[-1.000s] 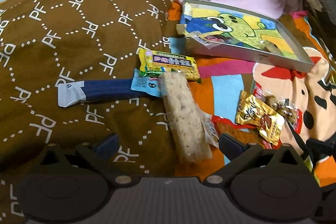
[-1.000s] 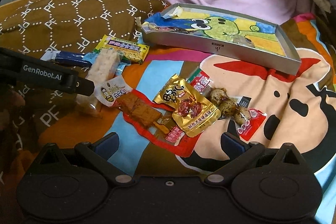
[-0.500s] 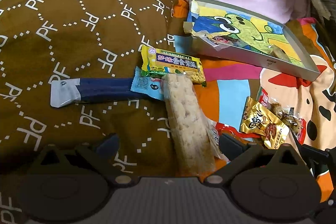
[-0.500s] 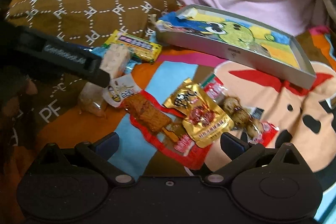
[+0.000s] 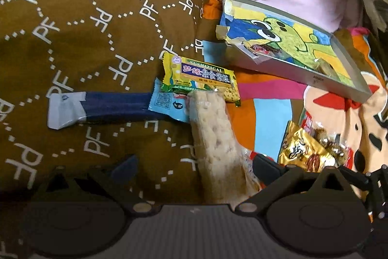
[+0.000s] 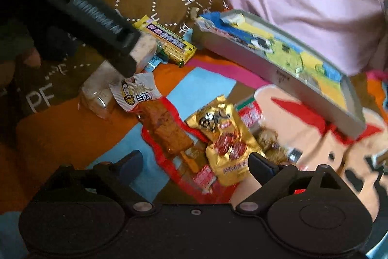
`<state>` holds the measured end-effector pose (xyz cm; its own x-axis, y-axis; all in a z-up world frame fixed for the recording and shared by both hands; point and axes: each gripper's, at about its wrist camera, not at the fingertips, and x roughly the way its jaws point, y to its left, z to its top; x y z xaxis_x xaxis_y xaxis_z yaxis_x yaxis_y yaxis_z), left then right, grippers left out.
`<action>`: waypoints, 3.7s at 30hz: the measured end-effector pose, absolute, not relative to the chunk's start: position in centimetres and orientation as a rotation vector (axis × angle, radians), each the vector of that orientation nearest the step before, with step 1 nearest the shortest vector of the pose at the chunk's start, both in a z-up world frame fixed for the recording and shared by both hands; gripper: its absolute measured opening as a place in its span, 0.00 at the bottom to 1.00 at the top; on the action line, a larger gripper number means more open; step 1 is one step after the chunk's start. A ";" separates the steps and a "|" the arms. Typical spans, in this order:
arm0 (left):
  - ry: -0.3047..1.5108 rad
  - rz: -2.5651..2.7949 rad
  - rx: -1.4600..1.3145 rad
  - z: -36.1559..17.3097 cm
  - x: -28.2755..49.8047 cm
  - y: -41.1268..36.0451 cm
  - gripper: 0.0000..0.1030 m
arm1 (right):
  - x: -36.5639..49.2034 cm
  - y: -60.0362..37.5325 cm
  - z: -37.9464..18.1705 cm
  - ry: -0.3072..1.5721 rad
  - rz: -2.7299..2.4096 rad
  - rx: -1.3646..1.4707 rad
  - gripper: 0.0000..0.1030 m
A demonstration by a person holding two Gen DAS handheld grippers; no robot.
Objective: Organize snacks
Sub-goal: 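Grasp the red-wrapped meat stick with the right gripper while the left gripper approaches the rice-cake bar, then lift the meat stick with the right gripper while the left gripper grasps the rice-cake bar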
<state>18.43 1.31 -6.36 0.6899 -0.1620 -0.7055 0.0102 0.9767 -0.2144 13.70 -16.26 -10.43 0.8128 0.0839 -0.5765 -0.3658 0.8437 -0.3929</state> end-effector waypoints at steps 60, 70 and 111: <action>0.880 -0.168 -0.242 -7.4 20.8 1.7 0.63 | 23.1 -15.7 -9.2 0.560 0.238 -0.696 0.29; 0.867 -0.158 -0.226 -7.1 20.4 1.3 0.48 | 21.2 -17.3 -6.6 0.608 0.231 -0.480 0.17; 1.022 -0.336 -0.326 -7.5 17.5 -1.5 0.44 | 14.1 -19.6 -6.5 0.608 0.206 -0.300 0.12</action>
